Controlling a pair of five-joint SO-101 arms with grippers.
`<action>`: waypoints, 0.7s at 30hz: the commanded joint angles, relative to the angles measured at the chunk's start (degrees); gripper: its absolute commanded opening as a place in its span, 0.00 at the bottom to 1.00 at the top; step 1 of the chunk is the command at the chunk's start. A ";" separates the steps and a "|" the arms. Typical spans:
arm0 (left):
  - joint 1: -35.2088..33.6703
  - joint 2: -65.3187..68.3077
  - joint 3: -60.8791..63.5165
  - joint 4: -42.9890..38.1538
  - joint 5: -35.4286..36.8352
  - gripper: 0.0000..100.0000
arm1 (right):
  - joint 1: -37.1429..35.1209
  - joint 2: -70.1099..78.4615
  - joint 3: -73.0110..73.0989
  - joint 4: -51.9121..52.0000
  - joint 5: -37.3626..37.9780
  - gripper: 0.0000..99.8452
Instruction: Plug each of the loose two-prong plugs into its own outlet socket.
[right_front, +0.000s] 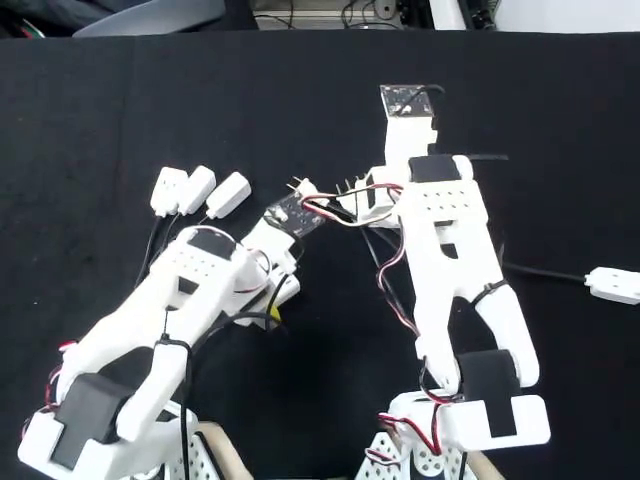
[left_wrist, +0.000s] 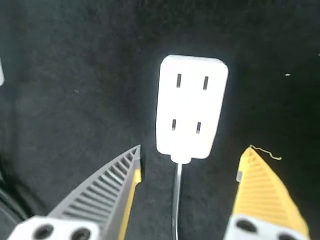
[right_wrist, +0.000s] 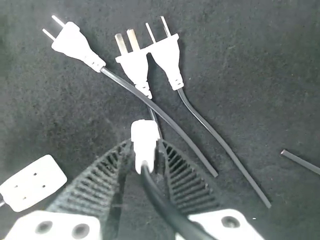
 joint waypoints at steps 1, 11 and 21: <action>-0.40 -2.37 -4.97 4.84 0.35 0.30 | -0.44 -0.31 -2.15 0.09 -0.70 0.01; -0.66 -2.37 -5.23 5.36 0.35 0.30 | -0.44 -0.31 -2.15 0.09 -0.79 0.01; -0.75 -3.52 -4.88 5.45 0.26 0.30 | -0.53 -0.31 -2.15 0.09 -0.79 0.01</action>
